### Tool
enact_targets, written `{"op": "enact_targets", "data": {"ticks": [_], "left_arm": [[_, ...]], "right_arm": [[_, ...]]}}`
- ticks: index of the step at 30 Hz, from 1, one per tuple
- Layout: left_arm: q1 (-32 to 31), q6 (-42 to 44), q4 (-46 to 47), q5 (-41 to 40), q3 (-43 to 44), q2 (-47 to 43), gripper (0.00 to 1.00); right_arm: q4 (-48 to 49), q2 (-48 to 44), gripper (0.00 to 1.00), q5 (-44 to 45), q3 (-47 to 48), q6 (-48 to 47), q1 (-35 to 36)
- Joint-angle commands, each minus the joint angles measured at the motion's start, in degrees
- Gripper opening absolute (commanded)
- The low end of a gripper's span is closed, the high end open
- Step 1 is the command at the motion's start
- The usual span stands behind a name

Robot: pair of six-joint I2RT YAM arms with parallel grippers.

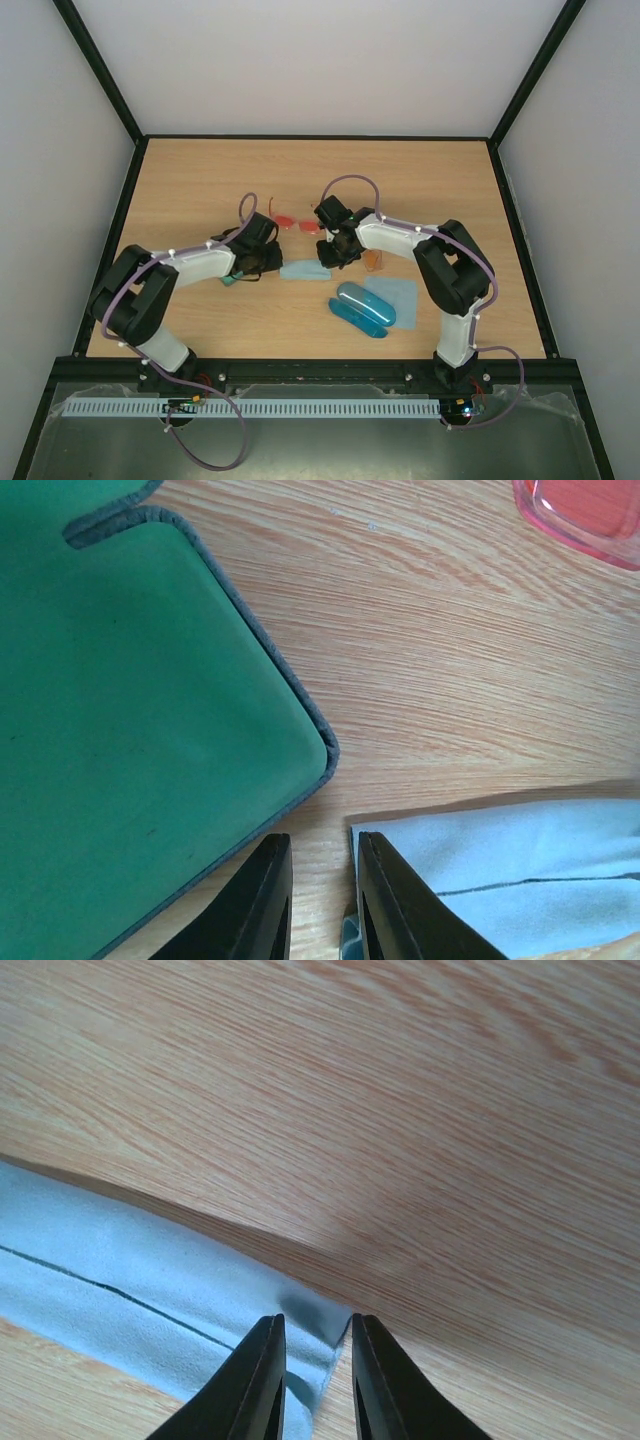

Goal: Organize the sunglasses
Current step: Adjust the glasses cleaning cloth at the center of the board.

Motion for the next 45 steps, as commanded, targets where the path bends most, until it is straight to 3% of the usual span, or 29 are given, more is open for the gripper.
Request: {"op": "enact_targets", "data": {"ticks": [1, 6, 23, 45], "left_arm": [[0.32, 1.03, -2.45, 0.31, -0.39, -3.3, 0.22], [0.51, 2.31, -3.69, -0.02, -0.76, -5.14, 0.22], [5.88, 2.2, -2.67, 3.71, -4.69, -9.47, 0.2], [6.26, 1.94, -2.66, 3.76, -5.47, -10.92, 0.2]], "right_arm": [[-3.2, -1.66, 0.21, 0.78, 1.07, -1.05, -0.07], [-3.98, -4.45, 0.22, 2.92, 2.46, -1.61, 2.02], [-8.96, 7.53, 0.2, -0.42, 16.38, -0.61, 9.62], [-9.46, 10.95, 0.2, -1.19, 17.64, -0.2, 11.78]]}}
